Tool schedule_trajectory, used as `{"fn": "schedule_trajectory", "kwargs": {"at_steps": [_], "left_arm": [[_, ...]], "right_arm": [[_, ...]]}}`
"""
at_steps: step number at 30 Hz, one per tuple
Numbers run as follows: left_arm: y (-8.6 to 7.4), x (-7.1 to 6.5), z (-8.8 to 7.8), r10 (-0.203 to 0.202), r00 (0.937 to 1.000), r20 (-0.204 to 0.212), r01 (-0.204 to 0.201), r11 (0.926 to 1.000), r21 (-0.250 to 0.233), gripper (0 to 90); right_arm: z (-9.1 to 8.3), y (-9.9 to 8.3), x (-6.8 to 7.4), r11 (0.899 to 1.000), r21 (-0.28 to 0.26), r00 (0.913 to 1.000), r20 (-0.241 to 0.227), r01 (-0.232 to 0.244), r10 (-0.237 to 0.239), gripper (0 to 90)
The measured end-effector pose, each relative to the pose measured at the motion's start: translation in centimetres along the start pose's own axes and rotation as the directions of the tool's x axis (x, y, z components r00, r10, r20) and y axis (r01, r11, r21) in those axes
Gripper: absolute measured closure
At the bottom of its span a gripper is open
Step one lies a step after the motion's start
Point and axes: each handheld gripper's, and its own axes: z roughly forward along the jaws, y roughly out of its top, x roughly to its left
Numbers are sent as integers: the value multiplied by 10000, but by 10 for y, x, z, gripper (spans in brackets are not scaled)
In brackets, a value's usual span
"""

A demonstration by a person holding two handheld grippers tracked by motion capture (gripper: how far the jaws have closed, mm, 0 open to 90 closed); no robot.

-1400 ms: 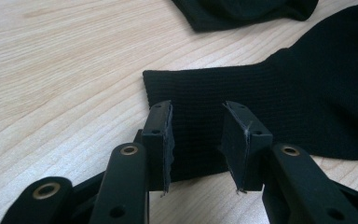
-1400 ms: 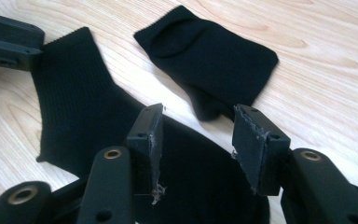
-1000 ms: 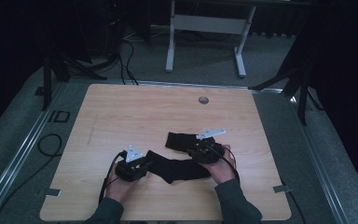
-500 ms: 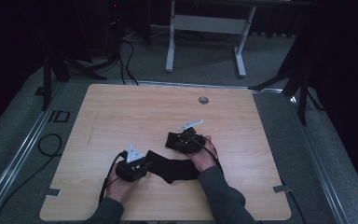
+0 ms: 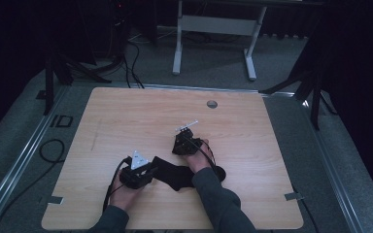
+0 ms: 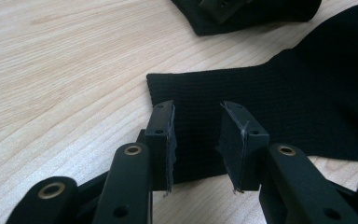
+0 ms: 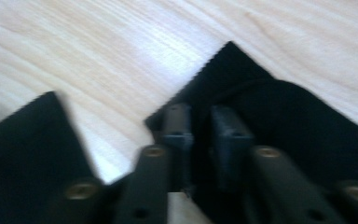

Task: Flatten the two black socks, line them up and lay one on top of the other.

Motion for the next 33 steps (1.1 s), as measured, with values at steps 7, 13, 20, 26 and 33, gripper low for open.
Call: {"fn": "schedule_trajectory", "kwargs": {"at_steps": [7, 13, 20, 26, 33], "left_arm": [[0, 0, 0, -17, 10000, -31, 17, 10000, -5, 659], [0, 0, 0, 22, 10000, -46, -22, 10000, 25, 659], [0, 1, -1, -52, 9999, -96, 51, 10000, -14, 660], [0, 1, 0, -48, 9999, -107, 48, 10000, 6, 666], [0, 1, 0, -50, 9999, -114, 50, 10000, 14, 667]], "right_arm": [[-10, -2, -3, 9997, -215, 9997, -233, -120, 115, 884], [-37, -7, -13, 9888, -1150, 9919, -955, -948, 840, 885], [-63, -18, -29, 9739, -1800, 9868, -1081, -1384, 1202, 885], [-75, -28, -45, 9768, -1821, 9936, -222, -1130, 1108, 885], [-88, -40, -63, 9708, -1993, 9904, 91, -1333, 1378, 884]]}}
